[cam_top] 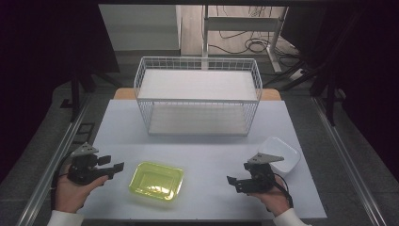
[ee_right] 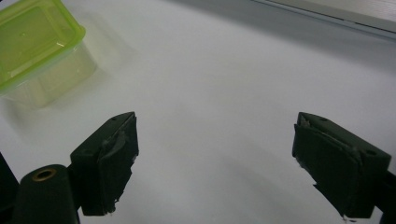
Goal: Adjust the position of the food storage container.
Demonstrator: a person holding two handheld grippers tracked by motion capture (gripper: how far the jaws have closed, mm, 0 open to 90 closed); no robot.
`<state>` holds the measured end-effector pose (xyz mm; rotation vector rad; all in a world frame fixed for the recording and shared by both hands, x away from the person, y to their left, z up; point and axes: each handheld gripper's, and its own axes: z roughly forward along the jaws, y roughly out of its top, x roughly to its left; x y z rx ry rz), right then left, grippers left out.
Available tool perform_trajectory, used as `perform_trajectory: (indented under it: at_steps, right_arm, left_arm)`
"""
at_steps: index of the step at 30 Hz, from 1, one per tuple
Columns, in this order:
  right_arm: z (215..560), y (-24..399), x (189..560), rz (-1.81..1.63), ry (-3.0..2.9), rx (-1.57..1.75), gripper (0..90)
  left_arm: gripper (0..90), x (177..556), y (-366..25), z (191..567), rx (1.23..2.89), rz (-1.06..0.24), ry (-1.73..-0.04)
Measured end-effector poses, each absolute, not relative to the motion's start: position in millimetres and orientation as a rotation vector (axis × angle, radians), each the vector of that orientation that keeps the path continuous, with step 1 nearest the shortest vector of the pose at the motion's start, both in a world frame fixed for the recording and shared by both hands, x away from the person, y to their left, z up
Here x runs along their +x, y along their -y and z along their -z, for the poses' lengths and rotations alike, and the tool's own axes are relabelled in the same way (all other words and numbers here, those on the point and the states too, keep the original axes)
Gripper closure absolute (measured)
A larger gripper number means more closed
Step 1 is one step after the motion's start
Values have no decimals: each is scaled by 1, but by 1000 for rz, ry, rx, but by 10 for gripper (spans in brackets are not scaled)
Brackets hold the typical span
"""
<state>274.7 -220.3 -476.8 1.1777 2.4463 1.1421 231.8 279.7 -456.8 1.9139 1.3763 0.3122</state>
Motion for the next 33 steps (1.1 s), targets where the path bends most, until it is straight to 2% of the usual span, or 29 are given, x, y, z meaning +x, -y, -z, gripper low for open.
perform_trajectory:
  at_steps: [3,9,11,12,13,16,19,33]
  right_arm:
    - [477,221,275,-1141,-2444,1183,142]
    - [477,221,274,-1134,-2442,1181,144]
    - [477,221,274,-1130,-2442,1176,144]
    - [477,221,274,-1126,-2444,1177,144]
    - [477,221,274,-1116,-2444,1176,144]
    - [477,221,274,-1110,-2440,1180,146]
    - [477,221,274,-1105,-2440,1181,147]
    - [478,220,273,-1084,-2440,1182,151]
  left_arm:
    - [457,233,-280,458,1916,-299,-1402]
    - [679,233,-278,462,1939,-261,-1396]
    - [739,234,-277,463,1951,-243,-1386]
    - [739,234,-277,464,1960,-230,-1380]
    - [794,234,-277,465,1968,-216,-1374]
    - [864,233,-276,468,1990,-183,-1366]
    - [893,232,-276,471,2007,-168,-1376]
    - [894,231,-264,493,2074,-43,-1409]
